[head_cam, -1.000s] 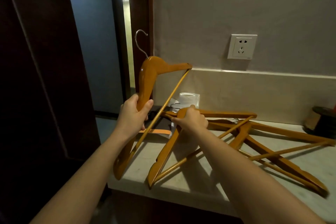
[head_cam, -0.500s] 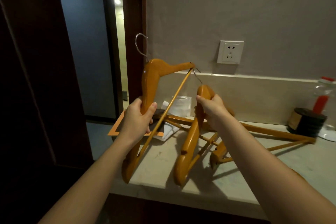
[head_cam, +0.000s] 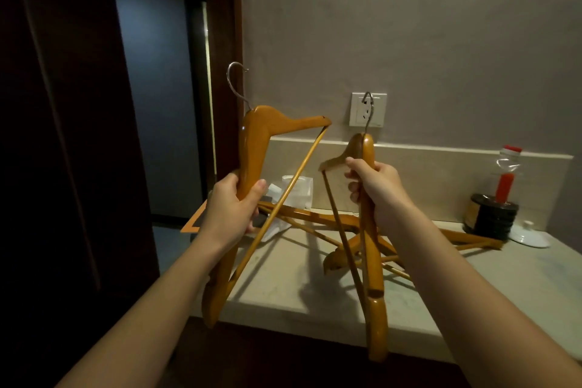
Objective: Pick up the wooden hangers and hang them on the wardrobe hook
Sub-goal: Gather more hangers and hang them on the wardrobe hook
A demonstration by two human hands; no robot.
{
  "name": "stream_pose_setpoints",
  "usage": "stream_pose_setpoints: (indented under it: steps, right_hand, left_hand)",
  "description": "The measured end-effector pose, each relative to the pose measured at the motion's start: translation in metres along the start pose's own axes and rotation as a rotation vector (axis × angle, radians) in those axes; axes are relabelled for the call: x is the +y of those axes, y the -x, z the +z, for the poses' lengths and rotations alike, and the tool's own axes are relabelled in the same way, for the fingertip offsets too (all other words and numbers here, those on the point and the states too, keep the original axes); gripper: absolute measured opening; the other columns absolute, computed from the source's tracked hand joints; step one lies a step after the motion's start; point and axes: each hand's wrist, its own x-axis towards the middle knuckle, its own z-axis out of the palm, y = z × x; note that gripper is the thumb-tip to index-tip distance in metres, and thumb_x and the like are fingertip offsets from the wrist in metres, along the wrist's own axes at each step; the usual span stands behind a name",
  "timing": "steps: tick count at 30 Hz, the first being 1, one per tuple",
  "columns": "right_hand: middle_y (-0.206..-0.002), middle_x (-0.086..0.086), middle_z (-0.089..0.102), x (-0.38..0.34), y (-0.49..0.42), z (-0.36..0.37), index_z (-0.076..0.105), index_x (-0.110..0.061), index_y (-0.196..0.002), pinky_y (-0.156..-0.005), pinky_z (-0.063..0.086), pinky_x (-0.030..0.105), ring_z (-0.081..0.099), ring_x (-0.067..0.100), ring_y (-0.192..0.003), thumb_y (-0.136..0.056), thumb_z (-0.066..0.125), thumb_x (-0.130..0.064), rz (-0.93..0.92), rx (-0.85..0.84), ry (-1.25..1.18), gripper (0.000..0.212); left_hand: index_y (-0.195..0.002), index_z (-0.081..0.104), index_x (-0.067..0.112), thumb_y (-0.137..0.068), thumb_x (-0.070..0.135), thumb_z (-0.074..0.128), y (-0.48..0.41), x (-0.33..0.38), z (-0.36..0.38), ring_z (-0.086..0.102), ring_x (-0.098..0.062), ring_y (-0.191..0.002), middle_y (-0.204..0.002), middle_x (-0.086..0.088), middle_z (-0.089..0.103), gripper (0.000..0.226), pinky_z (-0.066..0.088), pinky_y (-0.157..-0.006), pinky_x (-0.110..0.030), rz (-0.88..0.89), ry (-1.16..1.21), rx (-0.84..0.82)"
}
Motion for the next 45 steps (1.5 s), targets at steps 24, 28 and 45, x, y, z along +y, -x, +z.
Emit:
stream_pose_setpoints:
  steps: [24,28,45]
  right_hand:
    - [-0.05,0.0,0.045,0.102,0.199,0.023,0.051,-0.005,-0.077,-0.04,0.037,0.021,0.042,0.01,-0.04,-0.095,0.049,-0.025,0.011,-0.986,0.068,0.026]
    - [-0.057,0.007,0.046,0.149,0.238,0.048,0.053,-0.004,-0.079,-0.043,0.04,0.021,0.045,0.011,-0.042,-0.095,0.049,-0.026,0.103,-1.156,0.194,0.027]
    - [-0.069,-0.001,0.055,0.355,0.405,0.145,0.054,-0.02,-0.074,-0.063,0.044,0.026,0.057,0.018,-0.07,-0.091,0.053,-0.021,0.274,-1.561,0.907,0.017]
  left_hand:
    - [-0.077,0.048,0.016,-0.093,0.022,0.053,0.335,0.066,-0.08,0.044,-0.006,-0.031,-0.051,-0.001,0.05,0.018,0.038,-0.035,-0.017,-0.48,-0.317,0.424]
    - [-0.077,0.049,0.022,-0.094,0.023,0.052,0.396,0.045,-0.095,0.045,-0.005,-0.033,-0.054,-0.001,0.051,0.017,0.039,-0.038,-0.016,-0.665,-0.33,0.427]
    - [-0.096,0.055,0.012,-0.095,0.027,0.049,0.664,-0.074,-0.144,0.049,-0.006,-0.042,-0.061,-0.001,0.051,0.016,0.041,-0.042,-0.019,-1.467,0.01,0.535]
